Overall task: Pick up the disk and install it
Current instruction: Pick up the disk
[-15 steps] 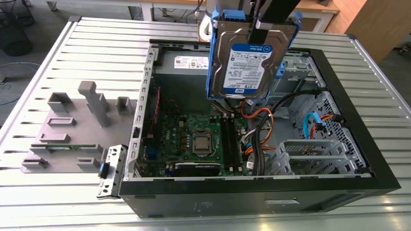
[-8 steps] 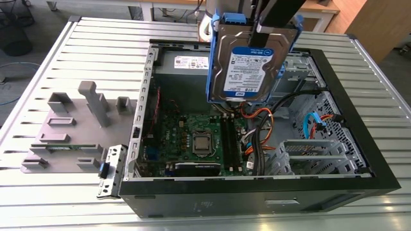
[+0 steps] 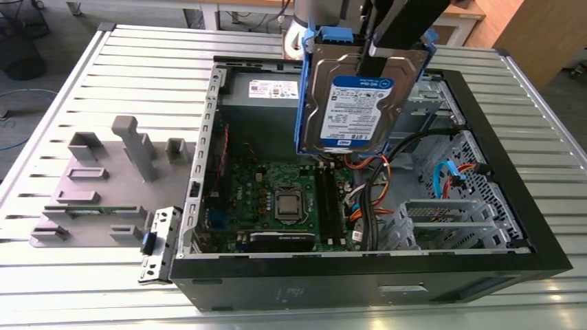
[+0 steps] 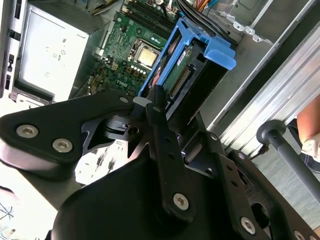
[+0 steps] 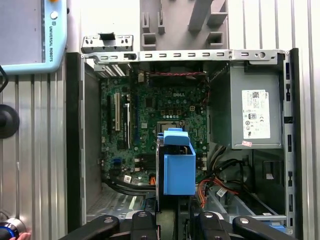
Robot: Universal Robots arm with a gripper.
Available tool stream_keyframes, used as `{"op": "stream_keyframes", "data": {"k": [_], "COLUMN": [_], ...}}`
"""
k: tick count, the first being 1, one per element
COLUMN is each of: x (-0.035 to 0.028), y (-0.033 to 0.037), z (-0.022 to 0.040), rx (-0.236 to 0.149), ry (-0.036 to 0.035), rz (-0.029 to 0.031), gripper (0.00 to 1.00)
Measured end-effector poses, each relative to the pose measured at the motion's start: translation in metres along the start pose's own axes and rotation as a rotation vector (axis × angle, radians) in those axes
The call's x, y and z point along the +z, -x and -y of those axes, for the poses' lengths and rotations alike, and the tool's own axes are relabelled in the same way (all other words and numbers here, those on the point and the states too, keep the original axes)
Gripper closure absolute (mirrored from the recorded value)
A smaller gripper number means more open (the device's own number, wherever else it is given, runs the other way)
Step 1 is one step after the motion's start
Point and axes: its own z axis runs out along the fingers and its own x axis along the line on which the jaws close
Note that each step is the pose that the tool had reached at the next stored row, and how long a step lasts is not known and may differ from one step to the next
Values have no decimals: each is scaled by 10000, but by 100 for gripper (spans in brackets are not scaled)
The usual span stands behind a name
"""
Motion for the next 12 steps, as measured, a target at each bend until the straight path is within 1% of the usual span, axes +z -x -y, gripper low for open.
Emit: {"op": "stream_keyframes", "data": {"k": [12], "x": [18], "y": [-204], "z": [8], "rx": [0], "ry": [0], "rz": [0], "gripper": [65]}}
